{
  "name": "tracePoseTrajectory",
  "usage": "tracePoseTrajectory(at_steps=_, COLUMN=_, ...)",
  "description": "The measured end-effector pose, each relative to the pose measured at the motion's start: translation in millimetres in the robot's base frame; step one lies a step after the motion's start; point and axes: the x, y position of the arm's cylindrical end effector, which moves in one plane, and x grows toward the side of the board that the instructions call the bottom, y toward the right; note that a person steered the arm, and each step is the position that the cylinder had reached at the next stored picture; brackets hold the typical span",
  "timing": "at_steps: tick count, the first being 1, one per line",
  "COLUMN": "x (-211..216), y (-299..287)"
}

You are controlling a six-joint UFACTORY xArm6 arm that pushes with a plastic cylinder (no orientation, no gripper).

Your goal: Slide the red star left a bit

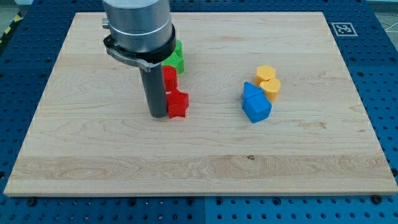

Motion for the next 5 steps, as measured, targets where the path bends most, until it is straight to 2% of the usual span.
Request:
tracePoseTrajectory(at_steps=1, x=53, y=-3)
tracePoseTrajectory(at_steps=2, x=79, y=38)
tracePoseTrajectory(at_steps=3, x=23, y=86)
tracePoseTrajectory(at_steps=4, x=-9, y=95)
tracePoseTrajectory(at_steps=5, x=-10, y=92)
